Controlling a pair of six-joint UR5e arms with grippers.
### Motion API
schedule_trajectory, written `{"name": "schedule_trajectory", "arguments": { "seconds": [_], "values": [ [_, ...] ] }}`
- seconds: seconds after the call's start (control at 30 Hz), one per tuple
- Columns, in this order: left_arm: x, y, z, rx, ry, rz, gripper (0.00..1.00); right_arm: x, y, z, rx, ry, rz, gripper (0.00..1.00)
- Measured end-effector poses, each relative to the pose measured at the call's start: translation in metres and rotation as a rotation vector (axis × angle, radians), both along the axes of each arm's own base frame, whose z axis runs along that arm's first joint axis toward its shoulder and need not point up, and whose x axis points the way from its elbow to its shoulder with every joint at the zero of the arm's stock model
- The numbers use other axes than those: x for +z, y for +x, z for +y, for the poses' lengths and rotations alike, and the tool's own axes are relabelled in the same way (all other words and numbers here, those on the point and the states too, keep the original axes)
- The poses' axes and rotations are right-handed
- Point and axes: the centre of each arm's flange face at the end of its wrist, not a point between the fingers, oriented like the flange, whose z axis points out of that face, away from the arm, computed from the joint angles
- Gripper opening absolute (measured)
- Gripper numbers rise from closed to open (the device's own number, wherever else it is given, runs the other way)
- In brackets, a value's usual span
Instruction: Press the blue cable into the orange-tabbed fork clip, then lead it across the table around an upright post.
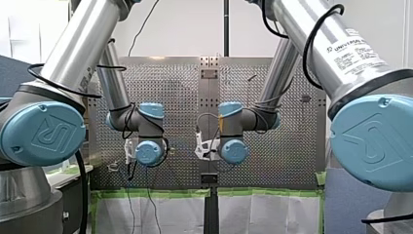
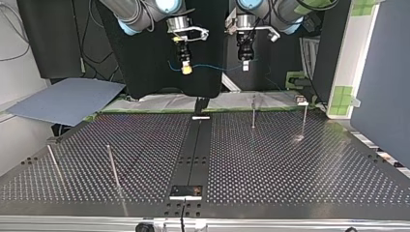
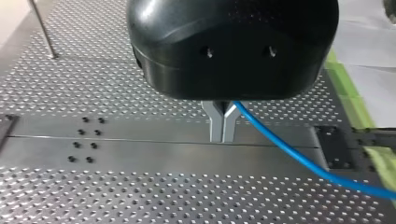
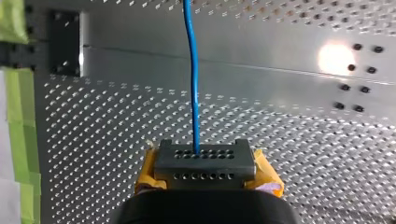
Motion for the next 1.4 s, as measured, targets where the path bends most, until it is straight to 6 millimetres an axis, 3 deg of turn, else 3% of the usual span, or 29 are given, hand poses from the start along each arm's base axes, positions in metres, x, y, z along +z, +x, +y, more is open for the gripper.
{"name": "schedule_trajectory", "arguments": {
  "seconds": [0.23, 0.63, 0.9, 1.4],
  "values": [
    [0.023, 0.005, 0.004, 0.013, -0.052, -0.006, 0.0, 0.033, 0.002, -0.002, 0.014, 0.016, -0.045, 0.0],
    [0.054, 0.015, 0.04, 0.054, -0.108, -0.062, 0.0, 0.087, -0.005, -0.01, 0.027, 0.003, -0.085, 0.0],
    [0.031, 0.018, 0.055, 0.056, -0.096, -0.05, 0.0, 0.061, 0.001, -0.014, 0.053, 0.008, -0.103, 0.0],
    [0.0, 0.05, 0.049, 0.034, -0.106, -0.087, 0.0, 0.017, 0.02, -0.04, 0.064, 0.004, -0.144, 0.0]
  ]
}}
